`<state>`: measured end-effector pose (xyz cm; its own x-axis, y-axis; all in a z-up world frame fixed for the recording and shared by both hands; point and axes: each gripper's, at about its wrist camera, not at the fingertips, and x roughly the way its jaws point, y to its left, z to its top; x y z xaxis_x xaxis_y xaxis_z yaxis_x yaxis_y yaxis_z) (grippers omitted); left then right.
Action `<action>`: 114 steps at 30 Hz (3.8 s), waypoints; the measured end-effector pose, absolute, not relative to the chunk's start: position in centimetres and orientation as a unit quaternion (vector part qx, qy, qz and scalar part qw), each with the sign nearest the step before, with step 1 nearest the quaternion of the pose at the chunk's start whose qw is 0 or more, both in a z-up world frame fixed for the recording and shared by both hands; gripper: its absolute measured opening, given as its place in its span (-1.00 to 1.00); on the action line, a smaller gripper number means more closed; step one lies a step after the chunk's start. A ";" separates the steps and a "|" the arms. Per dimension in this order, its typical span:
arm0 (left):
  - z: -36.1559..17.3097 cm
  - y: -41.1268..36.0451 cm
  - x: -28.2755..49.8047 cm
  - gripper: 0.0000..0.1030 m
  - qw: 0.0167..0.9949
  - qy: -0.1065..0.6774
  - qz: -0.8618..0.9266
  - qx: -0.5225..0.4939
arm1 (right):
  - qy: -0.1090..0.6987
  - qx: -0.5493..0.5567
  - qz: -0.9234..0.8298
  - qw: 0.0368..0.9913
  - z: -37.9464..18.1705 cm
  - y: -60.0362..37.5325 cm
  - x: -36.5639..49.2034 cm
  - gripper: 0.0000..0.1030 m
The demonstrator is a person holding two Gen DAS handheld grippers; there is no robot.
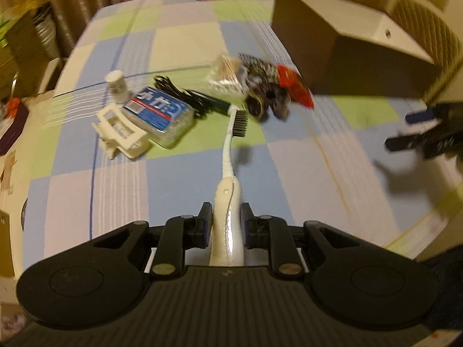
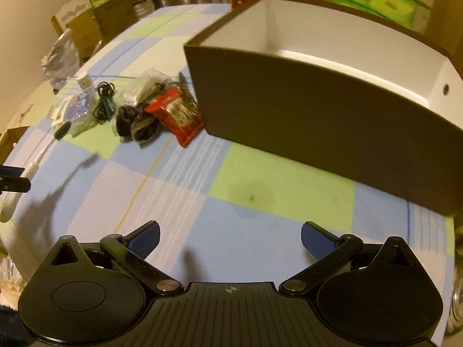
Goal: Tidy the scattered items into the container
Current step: 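Grasp the dark scrunchie with the right gripper while the left holds the toothbrush, then carry the toothbrush and scrunchie over the brown box with both tools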
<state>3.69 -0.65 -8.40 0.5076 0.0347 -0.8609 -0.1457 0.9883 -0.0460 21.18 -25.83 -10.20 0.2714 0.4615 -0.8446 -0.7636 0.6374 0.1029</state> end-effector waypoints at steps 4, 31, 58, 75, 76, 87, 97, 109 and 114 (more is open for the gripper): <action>-7.2 0.0 3.8 -0.69 0.872 0.482 0.063 -0.064 | 0.449 -0.146 0.398 0.786 -9.8 -24.5 20.9 0.95; -5.8 9.7 11.1 -0.69 0.885 0.460 -0.031 -0.064 | 0.456 -0.071 0.336 0.821 -11.7 -11.7 18.4 0.34; -8.0 8.5 12.1 -0.69 0.869 0.485 -0.059 -0.076 | 0.479 -0.115 0.365 0.790 -10.2 -17.2 17.3 0.35; -8.0 7.3 11.4 -0.69 0.867 0.490 -0.037 -0.078 | 0.453 -0.172 0.403 0.776 -12.7 -13.9 17.8 -0.47; -8.0 7.2 11.3 -0.69 0.867 0.490 -0.038 -0.078 | 0.454 -0.172 0.405 0.775 -12.7 -14.1 17.8 -0.60; -7.4 4.9 12.0 -0.69 0.870 0.484 -0.061 -0.070 | 0.460 -0.137 0.401 0.780 -9.6 -17.6 17.9 -0.70; -5.4 0.6 13.3 -0.69 0.878 0.463 -0.103 -0.060 | 0.467 -0.093 0.382 0.792 -6.6 -22.9 18.8 -0.70; -3.1 -6.1 16.6 -0.69 0.885 0.436 -0.158 -0.045 | 0.446 -0.048 0.359 0.818 -1.5 -29.1 22.2 -0.70; -2.2 -8.9 19.0 -0.69 0.891 0.420 -0.170 -0.037 | 0.424 -0.048 0.354 0.832 0.9 -30.8 24.6 -0.70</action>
